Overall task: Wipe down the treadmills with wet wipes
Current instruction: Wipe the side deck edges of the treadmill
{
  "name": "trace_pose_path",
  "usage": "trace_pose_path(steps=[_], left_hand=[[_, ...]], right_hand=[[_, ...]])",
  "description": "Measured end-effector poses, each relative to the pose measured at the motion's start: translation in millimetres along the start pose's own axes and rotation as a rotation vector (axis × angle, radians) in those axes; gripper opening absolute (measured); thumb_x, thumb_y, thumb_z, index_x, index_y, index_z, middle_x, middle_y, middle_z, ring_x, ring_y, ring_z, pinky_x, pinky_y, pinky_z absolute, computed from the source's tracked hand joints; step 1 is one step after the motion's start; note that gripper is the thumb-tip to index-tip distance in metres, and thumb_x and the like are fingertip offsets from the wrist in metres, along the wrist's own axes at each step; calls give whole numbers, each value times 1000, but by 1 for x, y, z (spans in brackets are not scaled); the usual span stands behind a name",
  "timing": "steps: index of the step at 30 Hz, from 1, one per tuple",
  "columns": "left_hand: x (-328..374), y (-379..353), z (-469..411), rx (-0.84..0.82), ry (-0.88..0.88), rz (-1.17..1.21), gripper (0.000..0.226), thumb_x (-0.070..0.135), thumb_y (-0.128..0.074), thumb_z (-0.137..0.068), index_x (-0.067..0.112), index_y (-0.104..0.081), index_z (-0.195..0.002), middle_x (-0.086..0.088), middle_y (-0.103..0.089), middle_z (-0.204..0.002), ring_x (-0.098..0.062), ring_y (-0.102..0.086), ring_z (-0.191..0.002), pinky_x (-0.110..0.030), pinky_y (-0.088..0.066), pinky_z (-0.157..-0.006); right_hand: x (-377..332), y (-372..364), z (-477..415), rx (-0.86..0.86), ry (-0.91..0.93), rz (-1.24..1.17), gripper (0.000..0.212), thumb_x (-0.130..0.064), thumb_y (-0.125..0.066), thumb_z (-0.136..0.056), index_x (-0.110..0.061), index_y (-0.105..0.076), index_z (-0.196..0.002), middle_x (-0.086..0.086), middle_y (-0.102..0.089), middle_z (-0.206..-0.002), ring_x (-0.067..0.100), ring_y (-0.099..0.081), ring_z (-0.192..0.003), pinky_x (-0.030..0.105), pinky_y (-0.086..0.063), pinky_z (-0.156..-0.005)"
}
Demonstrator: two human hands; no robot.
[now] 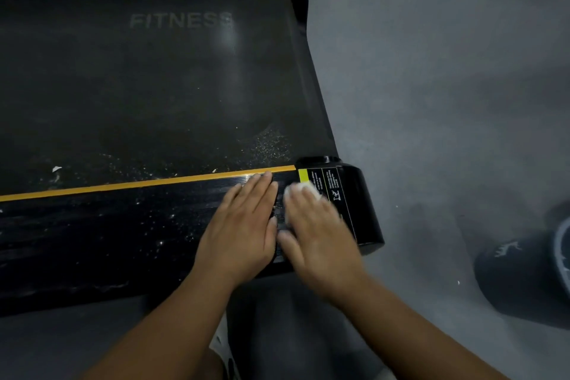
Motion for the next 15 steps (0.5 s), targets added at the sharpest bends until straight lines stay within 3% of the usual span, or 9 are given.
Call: trace_pose_path(steps=[3,8,13,15], left_hand=[[0,0,0,-3,9,0,66,43,-16,-100,16,-24,-160,-1,-14,-169,-12,-6,-156,-36,-5,-126],[0,0,-1,-2,4,3,67,42,-16,-100,15,-25,-160,-1,-15,-169,-12,-8,-156,-36,-7,-127],[-1,0,-1,-12,13,8,67,43,-12,-99,17,-18,-161,1,-8,-170,-11,-1,-156,-35,-2,-127],[-1,-1,-1,-5,14,3,66,42,-16,-100,17,-21,-161,0,-10,-169,-11,-4,-156,-35,-4,-127]], right_hand=[[-1,-3,38,-44,183,84,63,-43,-37,-103,-9,-33,-156,6,-25,-165,20,-15,-155,41,-19,-122],[1,-2,-7,7,-78,38,67,-51,-21,-104,-11,-29,-157,5,-22,-165,18,-10,-155,42,-17,-125],[10,3,33,-42,194,116,63,-38,-38,-100,-9,-32,-156,8,-25,-165,22,-17,-154,42,-20,-121],[32,11,10,-17,53,121,66,-43,-31,-100,-9,-29,-157,7,-25,-165,22,-17,-154,44,-21,-121]])
Point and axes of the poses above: each hand's wrist, its own z-axis away from the middle knuckle, its own y-axis out of the back of the hand, x = y × z, the point moved 3 cm from there along -z, towards the middle knuckle
